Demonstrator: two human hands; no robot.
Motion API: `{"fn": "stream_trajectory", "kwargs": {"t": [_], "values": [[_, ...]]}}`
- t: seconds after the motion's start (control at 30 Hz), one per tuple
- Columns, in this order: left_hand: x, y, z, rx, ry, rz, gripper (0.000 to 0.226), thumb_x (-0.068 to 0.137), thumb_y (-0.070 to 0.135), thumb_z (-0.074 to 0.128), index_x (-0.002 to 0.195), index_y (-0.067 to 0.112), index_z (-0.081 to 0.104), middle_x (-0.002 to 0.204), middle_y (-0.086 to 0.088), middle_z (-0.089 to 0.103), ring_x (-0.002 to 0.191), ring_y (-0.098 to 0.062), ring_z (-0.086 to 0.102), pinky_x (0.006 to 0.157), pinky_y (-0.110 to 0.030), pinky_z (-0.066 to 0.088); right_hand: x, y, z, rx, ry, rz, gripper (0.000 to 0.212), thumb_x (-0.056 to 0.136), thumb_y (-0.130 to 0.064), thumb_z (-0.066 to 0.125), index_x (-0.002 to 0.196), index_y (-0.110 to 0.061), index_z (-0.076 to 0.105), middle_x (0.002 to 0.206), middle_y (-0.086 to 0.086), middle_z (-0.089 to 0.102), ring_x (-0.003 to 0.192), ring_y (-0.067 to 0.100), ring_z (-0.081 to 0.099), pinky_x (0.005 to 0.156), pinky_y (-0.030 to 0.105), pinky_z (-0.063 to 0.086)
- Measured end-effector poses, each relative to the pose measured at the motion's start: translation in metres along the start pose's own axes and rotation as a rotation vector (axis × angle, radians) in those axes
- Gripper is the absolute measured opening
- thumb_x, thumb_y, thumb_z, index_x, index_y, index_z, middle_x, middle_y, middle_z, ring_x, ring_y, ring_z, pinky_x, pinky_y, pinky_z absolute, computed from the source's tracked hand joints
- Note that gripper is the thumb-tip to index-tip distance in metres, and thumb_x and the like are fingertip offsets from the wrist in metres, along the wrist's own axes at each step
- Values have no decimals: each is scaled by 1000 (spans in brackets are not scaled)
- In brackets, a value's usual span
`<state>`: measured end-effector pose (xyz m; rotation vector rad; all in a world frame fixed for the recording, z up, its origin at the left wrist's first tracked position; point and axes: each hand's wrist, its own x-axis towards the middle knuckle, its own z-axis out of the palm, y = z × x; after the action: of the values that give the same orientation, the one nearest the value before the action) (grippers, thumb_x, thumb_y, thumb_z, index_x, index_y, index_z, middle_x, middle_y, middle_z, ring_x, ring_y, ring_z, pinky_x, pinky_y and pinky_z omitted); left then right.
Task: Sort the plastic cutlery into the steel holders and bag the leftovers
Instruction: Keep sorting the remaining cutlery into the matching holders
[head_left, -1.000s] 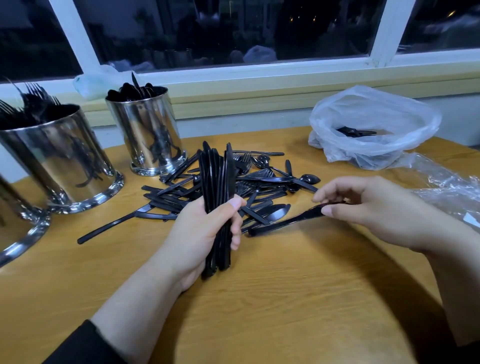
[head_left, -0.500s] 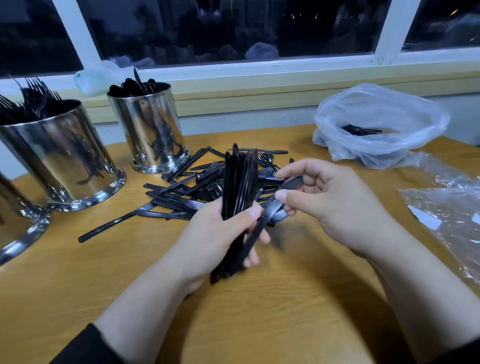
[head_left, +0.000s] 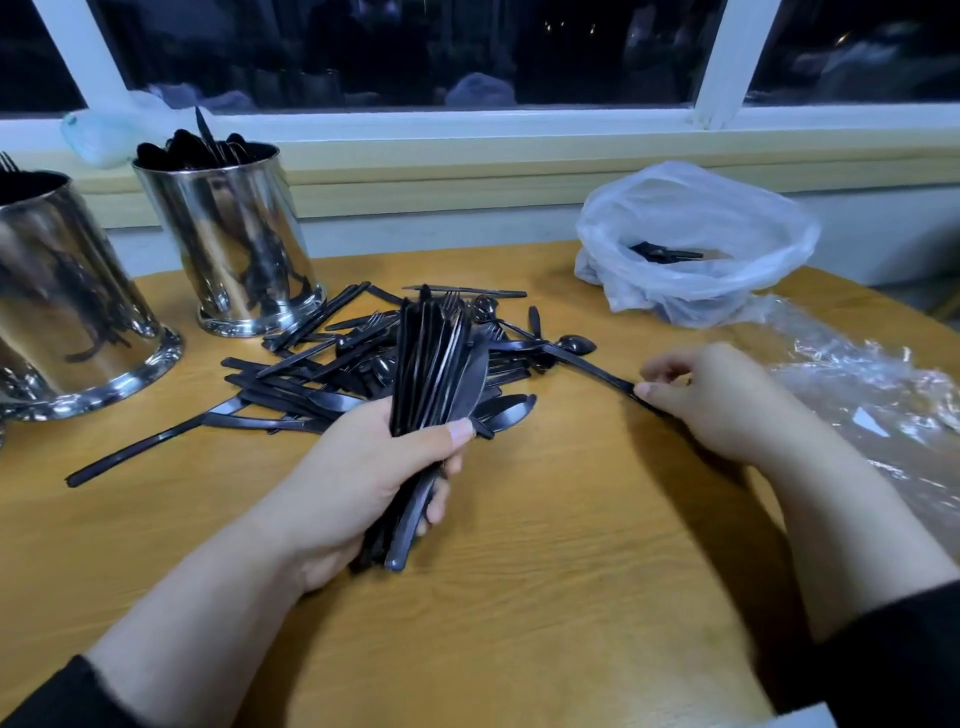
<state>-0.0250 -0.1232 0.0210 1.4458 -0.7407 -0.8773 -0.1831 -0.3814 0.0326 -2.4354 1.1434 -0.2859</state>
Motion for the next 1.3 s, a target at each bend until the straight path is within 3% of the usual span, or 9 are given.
{"fn": "stream_trajectory", "kwargs": {"t": [0.37, 0.53, 0.6, 0.67, 0.77, 0.9, 1.03, 1.13, 1.3], "values": [[4, -6, -4, -107, -12, 20, 30, 86, 30, 71, 97, 7, 57, 67, -7, 47, 46, -22, 41, 50, -30, 36, 7, 0, 8, 59, -8, 24, 7, 90, -25, 74, 89, -24, 67, 80, -5, 62, 73, 11, 55, 59, 29, 38], [5, -6, -3, -175, -2, -6, 24, 92, 15, 72, 112, 7, 63, 69, -6, 46, 49, -20, 41, 49, -30, 39, -2, -9, -3, 300, 308, -103, 5, 93, -21, 70, 92, -26, 68, 80, -14, 62, 84, 18, 58, 71, 30, 39], [5, -3, -2, -208, 16, -19, 20, 97, 14, 66, 115, 7, 61, 69, -5, 46, 49, -19, 40, 48, -29, 38, -13, -21, -9, 440, 354, -213, 10, 94, -17, 67, 92, -27, 68, 86, -16, 66, 86, 9, 59, 74, 19, 43], [4, -1, -2, -250, 34, -28, 19, 97, 17, 63, 113, 7, 60, 68, -3, 43, 49, -16, 35, 47, -27, 34, -23, -33, -13, 517, 325, -346, 17, 92, -8, 66, 89, -24, 71, 94, -12, 67, 91, 0, 58, 77, 7, 39], [3, 2, -4, -303, 61, -29, 30, 93, 26, 66, 113, 6, 59, 68, -2, 41, 49, -15, 34, 46, -26, 34, -34, -46, -14, 487, 202, -517, 28, 88, 1, 66, 81, -26, 73, 101, -6, 64, 101, 5, 57, 88, 15, 37], [1, 6, -5, -322, 49, -59, 24, 97, 26, 63, 109, 7, 57, 69, -4, 47, 54, -20, 46, 52, -30, 43, -41, -66, -8, 426, 90, -675, 24, 90, -6, 69, 83, -28, 75, 112, -7, 59, 107, 11, 56, 92, 10, 34], [-1, 5, -4, -323, -34, -98, 23, 98, 24, 62, 109, 4, 58, 88, -15, 70, 73, -29, 67, 73, -41, 54, -40, -89, 19, 295, 118, -760, 20, 85, -19, 61, 83, -33, 76, 124, -12, 57, 122, 16, 48, 107, 32, 34], [-3, 6, -4, -248, -68, -91, 30, 101, 27, 57, 122, 5, 60, 96, -19, 74, 68, -28, 70, 63, -36, 60, -41, -99, 34, 257, 144, -745, 25, 84, -28, 52, 84, -37, 75, 128, -18, 56, 130, 12, 42, 102, 56, 37], [-1, 4, -6, -253, -75, -42, 19, 100, 29, 60, 109, 12, 58, 77, -8, 62, 55, -20, 55, 53, -29, 47, -42, -110, 46, 258, 216, -723, 27, 81, -21, 55, 85, -36, 76, 128, -14, 60, 126, 15, 46, 97, 56, 42]]}}
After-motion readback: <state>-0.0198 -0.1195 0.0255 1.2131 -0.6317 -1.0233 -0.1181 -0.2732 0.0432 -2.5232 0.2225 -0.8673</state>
